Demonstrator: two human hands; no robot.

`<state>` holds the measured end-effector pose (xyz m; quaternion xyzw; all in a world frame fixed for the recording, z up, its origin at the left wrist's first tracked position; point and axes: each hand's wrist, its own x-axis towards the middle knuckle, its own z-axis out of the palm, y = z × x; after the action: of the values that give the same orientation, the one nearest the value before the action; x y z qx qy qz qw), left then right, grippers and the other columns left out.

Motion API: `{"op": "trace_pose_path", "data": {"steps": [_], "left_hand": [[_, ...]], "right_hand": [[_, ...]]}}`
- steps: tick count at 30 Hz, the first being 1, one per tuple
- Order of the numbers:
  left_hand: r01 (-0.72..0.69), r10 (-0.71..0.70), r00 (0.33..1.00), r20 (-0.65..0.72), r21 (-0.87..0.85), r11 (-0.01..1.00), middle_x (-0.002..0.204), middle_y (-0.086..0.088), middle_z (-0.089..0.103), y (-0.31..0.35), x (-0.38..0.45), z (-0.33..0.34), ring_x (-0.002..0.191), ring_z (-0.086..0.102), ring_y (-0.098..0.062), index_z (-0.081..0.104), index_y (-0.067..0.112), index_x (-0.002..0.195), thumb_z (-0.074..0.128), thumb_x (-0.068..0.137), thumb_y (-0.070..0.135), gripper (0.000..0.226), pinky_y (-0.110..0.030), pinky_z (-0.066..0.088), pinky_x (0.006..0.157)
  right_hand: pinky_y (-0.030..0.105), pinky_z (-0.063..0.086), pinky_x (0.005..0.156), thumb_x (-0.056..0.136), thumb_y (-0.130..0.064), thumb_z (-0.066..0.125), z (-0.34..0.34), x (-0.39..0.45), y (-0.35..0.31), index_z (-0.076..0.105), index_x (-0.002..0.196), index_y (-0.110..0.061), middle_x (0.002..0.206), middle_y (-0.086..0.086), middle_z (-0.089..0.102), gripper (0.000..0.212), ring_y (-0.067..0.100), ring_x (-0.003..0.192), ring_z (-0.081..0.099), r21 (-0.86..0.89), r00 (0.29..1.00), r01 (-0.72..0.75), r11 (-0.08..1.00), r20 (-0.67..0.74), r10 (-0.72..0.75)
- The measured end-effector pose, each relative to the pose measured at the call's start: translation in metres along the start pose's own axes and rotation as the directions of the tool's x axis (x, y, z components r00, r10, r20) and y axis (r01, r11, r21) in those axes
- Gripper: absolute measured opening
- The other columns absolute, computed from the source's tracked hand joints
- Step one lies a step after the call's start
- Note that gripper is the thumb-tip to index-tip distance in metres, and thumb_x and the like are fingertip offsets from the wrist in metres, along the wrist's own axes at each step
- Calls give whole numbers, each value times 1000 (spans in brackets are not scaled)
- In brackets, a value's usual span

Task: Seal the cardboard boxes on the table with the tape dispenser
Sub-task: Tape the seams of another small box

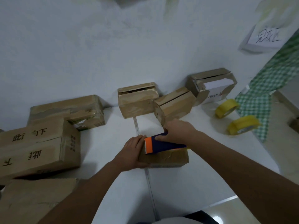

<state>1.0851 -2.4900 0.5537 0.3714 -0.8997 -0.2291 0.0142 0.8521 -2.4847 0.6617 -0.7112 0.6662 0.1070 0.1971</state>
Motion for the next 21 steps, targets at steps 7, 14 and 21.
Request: {"op": "trace_pose_path", "data": {"steps": [7,14,21], "left_hand": [[35,-35,997,74,3,999,158,-5,21,-16,-5,0,140,29,-20,13,16,156,70,70,70,117,-35,30,116],[19,-23,996,86,44,999,157,-5,23,-11,-1,-1,138,30,-21,15,17,156,70,68,73,118,-37,30,116],[24,-30,995,97,63,998,155,0,24,-13,2,-1,133,35,-18,14,20,155,67,65,78,119,-36,32,113]], "right_hand": [[28,41,56,77,-78,51,-4,-22,60,64,78,-18,77,0,63,61,15,69,59,52,994,-107,993,12,106],[26,38,57,79,-76,52,15,-43,118,64,82,-24,80,-5,60,54,10,74,56,150,989,-140,979,60,132],[24,36,55,80,-73,54,33,-58,131,65,81,-27,74,-10,59,48,6,69,55,293,993,-104,950,-30,118]]}}
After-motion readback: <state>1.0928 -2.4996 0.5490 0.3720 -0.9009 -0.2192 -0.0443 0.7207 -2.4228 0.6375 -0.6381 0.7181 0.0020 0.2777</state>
